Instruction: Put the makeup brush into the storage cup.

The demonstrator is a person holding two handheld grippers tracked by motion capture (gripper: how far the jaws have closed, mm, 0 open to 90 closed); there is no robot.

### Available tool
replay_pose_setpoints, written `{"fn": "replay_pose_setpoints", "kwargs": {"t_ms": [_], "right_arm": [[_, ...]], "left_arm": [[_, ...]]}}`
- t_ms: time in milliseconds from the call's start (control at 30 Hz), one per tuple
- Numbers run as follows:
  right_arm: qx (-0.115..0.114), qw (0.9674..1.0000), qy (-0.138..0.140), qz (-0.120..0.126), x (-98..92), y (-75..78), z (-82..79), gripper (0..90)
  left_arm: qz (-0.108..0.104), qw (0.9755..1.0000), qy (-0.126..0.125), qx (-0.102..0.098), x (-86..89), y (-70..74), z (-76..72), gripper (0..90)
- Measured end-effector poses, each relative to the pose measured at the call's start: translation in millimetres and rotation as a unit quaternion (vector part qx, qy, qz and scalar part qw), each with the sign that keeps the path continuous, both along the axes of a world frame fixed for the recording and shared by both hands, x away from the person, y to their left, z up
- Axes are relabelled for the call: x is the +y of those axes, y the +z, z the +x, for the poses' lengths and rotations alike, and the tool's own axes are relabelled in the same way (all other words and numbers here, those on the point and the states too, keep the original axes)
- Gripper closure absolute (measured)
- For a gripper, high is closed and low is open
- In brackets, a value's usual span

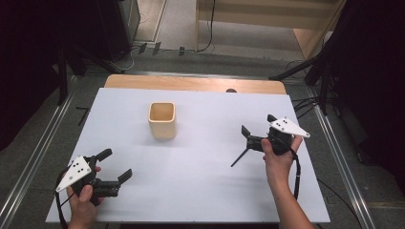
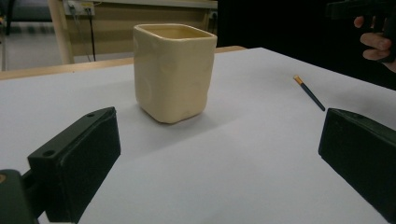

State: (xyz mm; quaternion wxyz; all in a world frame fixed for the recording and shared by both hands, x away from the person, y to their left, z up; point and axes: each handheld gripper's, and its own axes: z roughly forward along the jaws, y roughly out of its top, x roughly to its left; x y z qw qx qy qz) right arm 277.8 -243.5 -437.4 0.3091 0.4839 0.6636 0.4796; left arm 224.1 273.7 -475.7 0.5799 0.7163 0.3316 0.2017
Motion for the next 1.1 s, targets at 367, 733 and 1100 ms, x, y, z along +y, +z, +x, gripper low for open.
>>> {"fn": "replay_pose_setpoints", "kwargs": {"t_ms": [367, 733, 1100], "right_arm": [[0.051, 0.9985, -0.014, -0.013, 0.0, 1.6, 9.3, 0.0], [0.148, 0.9878, -0.033, -0.035, 5.2, -2.2, 20.2, 0.0], [0.221, 0.9721, -0.044, -0.063, 14.0, -14.3, 29.3, 0.0]], "left_arm": [[0.000, 1.0000, -0.002, 0.000, -1.3, 0.1, -0.1, 0.0], [0.000, 1.0000, -0.003, 0.001, -2.1, 0.0, 0.0, 0.0], [-0.002, 1.0000, -0.003, 0.001, -1.8, -0.2, 0.3, 0.0]]}}
